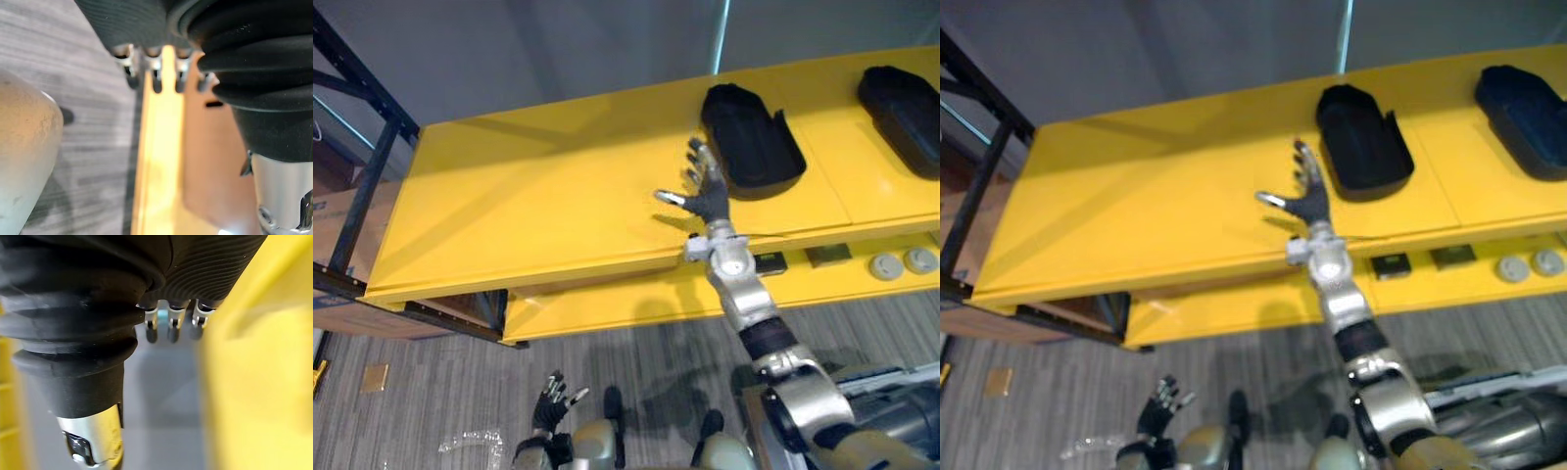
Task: Walk over and take plastic housings, then place them on the shelf
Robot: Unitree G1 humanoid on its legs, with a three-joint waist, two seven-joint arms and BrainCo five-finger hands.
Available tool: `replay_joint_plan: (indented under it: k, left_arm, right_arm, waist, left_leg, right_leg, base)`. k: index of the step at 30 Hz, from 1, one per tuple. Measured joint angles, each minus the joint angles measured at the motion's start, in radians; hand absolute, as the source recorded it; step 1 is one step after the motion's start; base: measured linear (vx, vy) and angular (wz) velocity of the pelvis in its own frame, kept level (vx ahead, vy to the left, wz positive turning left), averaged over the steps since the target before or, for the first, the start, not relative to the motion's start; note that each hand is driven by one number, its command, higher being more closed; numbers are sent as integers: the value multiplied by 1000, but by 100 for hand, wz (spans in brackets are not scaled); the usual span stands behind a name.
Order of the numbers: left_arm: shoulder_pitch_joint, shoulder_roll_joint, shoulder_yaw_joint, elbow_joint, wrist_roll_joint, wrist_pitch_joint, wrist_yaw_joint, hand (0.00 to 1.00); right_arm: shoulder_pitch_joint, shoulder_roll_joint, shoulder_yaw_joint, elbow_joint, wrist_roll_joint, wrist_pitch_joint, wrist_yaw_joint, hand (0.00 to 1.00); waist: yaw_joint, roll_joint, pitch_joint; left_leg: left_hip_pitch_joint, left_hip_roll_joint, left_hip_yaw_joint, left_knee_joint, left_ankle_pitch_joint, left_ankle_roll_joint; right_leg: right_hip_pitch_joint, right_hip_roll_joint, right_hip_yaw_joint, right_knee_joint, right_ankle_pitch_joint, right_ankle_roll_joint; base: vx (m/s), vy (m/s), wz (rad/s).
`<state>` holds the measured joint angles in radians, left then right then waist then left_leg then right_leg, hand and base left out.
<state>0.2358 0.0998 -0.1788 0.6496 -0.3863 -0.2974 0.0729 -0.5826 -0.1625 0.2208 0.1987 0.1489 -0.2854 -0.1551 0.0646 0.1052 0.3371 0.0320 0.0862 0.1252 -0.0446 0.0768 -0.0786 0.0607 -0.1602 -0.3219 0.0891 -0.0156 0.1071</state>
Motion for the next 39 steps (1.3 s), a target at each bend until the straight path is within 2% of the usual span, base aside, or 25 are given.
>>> replay_joint_plan:
  k: [4,9,12,15,19,21,24,28,31,33,35,37,39]
  left_arm:
    - [3,2,2,1,1,0,9,0]
    - [2,7,4,3,1,-1,26,0]
    - [3,9,8,4,4,-8,31,0]
    - [16,9,10,4,14,-17,30,0]
    - [24,8,13,8,50,-28,28,0]
    - [23,9,22,36,93,-25,27,0]
    - [17,9,21,73,133,1,20,0]
    - [16,10,13,121,174,21,-2,0]
    - [20,12,-10,121,239,53,-17,0]
    - [19,15,-42,120,240,71,-14,0]
    - [15,18,-64,119,240,89,-5,0]
    - [-3,22,-82,119,236,107,1,0]
    - [-31,23,-85,117,221,127,11,0]
  right_arm:
    - [89,-3,-32,-184,-8,0,-7,0]
    - [315,-54,-210,-329,-10,21,-21,0]
    - [457,-73,-267,-379,-4,27,-20,0]
    - [572,-71,-290,-395,-3,27,-22,0]
    - [750,-27,-377,-401,15,23,-56,0]
    - [849,4,-401,-401,59,14,-65,0]
    - [959,42,-410,-382,113,-41,-65,0]
    - [1063,91,-436,-327,113,-102,-83,0]
    - [1107,96,-434,-302,120,-175,-86,0]
    - [1107,96,-432,-302,135,-202,-81,0]
    - [1107,96,-430,-296,164,-217,-63,0]
    - [1108,95,-427,-286,179,-219,-54,0]
    - [1103,92,-417,-255,182,-229,-31,0]
  waist:
    - [-15,-15,-9]
    - [-46,-59,-34]
    - [-70,-75,-44]
    - [-80,-82,-61]
    - [-93,-86,-94]
    - [-131,-90,-106]
    - [-164,-91,-123]
    - [-210,-101,-147]
    - [-241,-103,-162]
    - [-250,-99,-164]
    - [-252,-94,-165]
    - [-271,-90,-165]
    - [-273,-79,-169]
  left_leg:
    - [1,4,25,-10,0,0]
    - [3,5,50,-22,-5,-4]
    - [10,9,62,-32,-7,-7]
    - [24,15,91,-33,-19,-12]
    - [44,24,134,-33,-38,-20]
    - [68,29,166,-33,-49,-25]
    - [111,36,233,-27,-72,-32]
    - [159,51,328,8,-113,-42]
    - [183,62,426,42,-146,-50]
    - [201,70,493,58,-161,-55]
    - [212,79,539,72,-177,-64]
    - [206,92,547,94,-194,-67]
    - [189,105,540,112,-201,-69]
  right_leg:
    - [-16,5,25,-7,0,0]
    - [-29,10,50,-23,12,-1]
    - [-29,18,62,-35,15,-2]
    - [-29,25,88,-44,16,-3]
    - [-32,40,129,-51,16,-4]
    - [-29,43,160,-52,16,-4]
    - [-25,55,219,-48,16,-4]
    - [-28,74,309,-35,16,-4]
    - [-56,99,402,-35,26,-5]
    - [-61,110,440,-66,43,-14]
    - [-61,108,426,-86,69,-18]
    - [-61,107,407,-95,80,-28]
    - [-61,108,393,-106,84,-33]
  base:
    - [2,-2,-16]
    - [39,-5,-14]
    - [37,-12,-10]
    - [39,-11,-31]
    - [55,-13,-31]
    - [58,13,-42]
    - [50,22,-64]
    - [6,22,-76]
    - [-57,9,-90]
    - [-64,-4,-91]
    - [-51,-1,-82]
    - [-56,-32,-30]
    - [-12,-42,8]
